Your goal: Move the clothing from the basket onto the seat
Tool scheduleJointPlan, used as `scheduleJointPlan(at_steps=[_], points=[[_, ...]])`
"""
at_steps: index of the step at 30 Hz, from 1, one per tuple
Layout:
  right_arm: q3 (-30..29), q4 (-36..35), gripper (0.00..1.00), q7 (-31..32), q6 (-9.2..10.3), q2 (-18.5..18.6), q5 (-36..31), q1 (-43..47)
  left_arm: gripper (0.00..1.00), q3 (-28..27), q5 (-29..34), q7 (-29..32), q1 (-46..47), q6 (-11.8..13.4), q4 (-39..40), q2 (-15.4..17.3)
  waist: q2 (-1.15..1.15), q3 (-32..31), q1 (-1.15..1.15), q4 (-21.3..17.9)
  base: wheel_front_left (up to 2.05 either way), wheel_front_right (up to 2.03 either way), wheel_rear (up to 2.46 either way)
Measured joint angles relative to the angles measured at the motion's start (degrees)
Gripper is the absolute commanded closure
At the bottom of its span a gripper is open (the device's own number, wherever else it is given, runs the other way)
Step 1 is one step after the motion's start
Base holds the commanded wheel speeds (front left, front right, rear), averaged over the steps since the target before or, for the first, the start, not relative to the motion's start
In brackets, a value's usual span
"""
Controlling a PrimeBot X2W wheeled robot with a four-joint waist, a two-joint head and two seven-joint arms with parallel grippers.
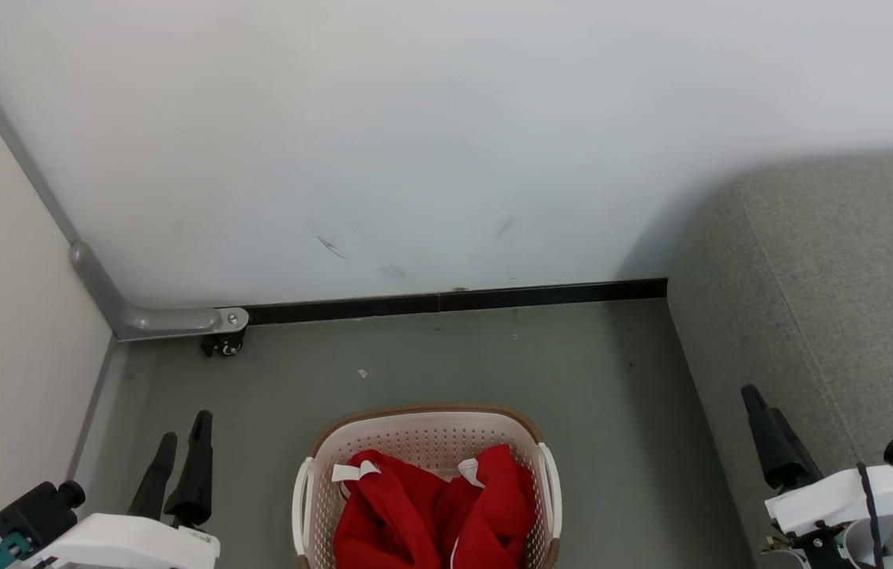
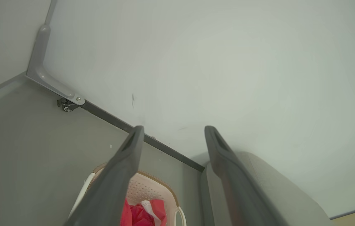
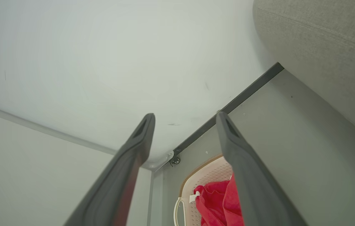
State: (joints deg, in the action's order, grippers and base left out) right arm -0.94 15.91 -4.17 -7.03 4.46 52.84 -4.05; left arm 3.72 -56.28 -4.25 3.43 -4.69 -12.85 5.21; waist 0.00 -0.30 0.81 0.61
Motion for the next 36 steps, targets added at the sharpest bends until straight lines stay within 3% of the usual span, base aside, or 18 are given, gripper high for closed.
scheduleJointPlan(at_steps=[18,36], points=[[1.9,-1.0,0.00,-2.6,-0.02,-0.3,-11.4,-0.1,0.00,0.9,12.2,-3.0,0.8,0.0,1.8,0.0,0.00,0.7,-0.62,0.5,0.00,0.00,0.00],[3.6,-2.8,0.00,-5.8,-0.03,-0.2,-23.4,-2.4,0.00,1.7,24.2,-6.0,2.0,0.0,3.4,-0.3,0.00,1.2,-0.76,0.9,0.00,0.00,0.00]])
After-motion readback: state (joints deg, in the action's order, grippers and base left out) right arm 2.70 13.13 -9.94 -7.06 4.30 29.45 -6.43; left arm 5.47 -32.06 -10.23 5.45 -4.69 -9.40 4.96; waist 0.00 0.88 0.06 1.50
